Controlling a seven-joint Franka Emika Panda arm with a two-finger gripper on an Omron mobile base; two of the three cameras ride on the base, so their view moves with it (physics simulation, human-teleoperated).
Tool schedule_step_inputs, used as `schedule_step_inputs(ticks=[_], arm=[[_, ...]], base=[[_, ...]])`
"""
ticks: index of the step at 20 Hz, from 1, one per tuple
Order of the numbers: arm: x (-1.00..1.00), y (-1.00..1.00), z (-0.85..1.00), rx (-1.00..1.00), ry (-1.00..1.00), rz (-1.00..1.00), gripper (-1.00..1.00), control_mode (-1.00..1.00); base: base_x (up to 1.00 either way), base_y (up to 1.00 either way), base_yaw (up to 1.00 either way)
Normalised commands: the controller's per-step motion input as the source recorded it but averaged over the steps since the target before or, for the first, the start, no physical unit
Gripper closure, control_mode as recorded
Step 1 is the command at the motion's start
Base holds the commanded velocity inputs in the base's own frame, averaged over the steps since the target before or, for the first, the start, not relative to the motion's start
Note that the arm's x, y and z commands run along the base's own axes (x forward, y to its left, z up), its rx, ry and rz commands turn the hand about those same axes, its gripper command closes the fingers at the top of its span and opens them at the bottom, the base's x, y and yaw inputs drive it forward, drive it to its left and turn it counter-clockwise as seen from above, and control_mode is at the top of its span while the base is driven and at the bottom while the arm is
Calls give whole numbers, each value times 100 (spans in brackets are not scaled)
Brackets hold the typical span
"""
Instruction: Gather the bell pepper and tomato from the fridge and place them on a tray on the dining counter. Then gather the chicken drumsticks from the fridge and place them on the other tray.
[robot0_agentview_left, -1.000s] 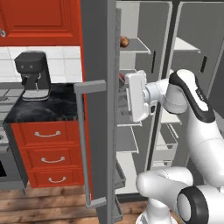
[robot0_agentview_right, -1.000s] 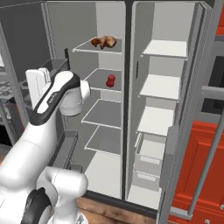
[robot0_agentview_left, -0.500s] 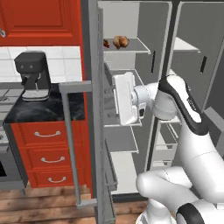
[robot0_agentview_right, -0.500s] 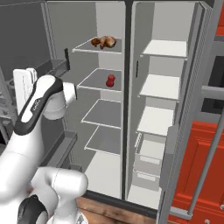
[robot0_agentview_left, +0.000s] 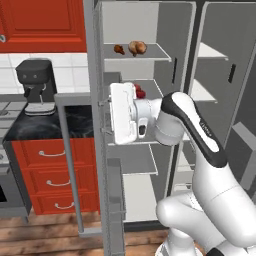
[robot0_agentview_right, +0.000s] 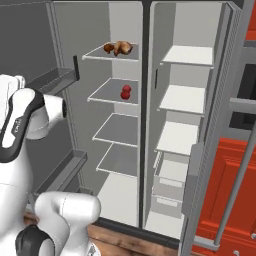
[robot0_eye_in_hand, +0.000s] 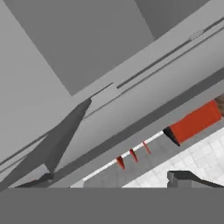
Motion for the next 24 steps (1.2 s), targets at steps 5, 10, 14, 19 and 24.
schedule_step_inputs(ticks=[5,10,14,19,24], arm=[[17,15,20,0,17,2,-100,-100],[1,-59,39,2,3,8,-100,-100],[16,-65,38,1,0,12,-100,-100],[57,-52,16,0,-3,15,-100,-100],[56,-17,0,-1,-23,13,-100,-100]], base=[[0,0,0],[0,0,0],[0,0,0],[0,0,0],[0,0,0]])
